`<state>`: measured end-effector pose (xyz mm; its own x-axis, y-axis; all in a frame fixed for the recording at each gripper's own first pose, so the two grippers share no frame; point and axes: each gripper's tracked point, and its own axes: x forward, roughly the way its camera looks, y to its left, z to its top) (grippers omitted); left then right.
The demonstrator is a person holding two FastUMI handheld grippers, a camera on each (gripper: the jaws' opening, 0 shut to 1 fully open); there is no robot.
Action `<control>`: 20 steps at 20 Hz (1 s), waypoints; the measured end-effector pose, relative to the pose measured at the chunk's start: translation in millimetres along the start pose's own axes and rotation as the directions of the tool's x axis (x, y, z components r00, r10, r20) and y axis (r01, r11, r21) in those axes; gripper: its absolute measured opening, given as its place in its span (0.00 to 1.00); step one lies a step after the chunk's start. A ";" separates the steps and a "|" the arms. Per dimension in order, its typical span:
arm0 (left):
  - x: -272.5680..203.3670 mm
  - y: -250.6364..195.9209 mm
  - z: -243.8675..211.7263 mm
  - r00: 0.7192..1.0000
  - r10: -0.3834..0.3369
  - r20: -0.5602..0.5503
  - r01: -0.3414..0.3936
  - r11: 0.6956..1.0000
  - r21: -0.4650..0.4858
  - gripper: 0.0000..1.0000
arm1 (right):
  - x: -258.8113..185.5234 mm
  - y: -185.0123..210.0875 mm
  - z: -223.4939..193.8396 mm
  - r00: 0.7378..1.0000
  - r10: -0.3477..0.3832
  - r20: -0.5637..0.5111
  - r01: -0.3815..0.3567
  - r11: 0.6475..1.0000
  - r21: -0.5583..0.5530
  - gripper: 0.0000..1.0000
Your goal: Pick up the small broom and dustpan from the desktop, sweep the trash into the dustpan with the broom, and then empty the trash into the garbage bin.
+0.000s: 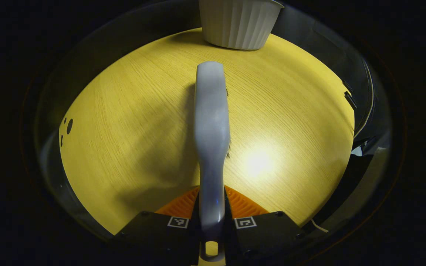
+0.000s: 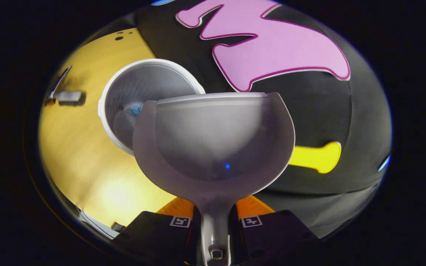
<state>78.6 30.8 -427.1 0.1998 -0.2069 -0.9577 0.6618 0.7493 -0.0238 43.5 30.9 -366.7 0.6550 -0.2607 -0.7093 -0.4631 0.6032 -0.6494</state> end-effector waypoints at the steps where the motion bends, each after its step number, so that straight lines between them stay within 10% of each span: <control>1: 0.0 0.2 0.3 1.000 0.001 0.000 -0.001 1.000 0.000 0.34 | -3.3 7.9 -2.8 0.999 0.041 0.009 -0.041 0.997 0.073 0.35; 9: 0.2 0.8 -0.1 1.000 0.006 -0.002 -0.006 1.000 -0.001 0.34 | -48.8 45.0 9.6 0.965 0.159 0.209 -0.235 0.878 0.416 0.34; 14: 0.4 1.1 -0.8 1.000 0.008 -0.005 -0.008 1.000 -0.003 0.28 | -105.6 105.1 13.1 0.907 0.260 0.331 -0.400 0.779 0.484 0.34; 20: 0.4 1.2 -1.4 1.000 0.009 -0.006 -0.009 1.000 -0.004 0.31 | -131.2 217.2 -32.4 0.871 0.406 0.278 -0.491 0.748 0.447 0.34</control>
<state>78.5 32.5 -427.9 0.2017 -0.1964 -0.9595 0.6571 0.7536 -0.0162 -162.4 171.7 -423.6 0.5483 0.2277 -0.8047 -0.4014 0.9158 -0.0144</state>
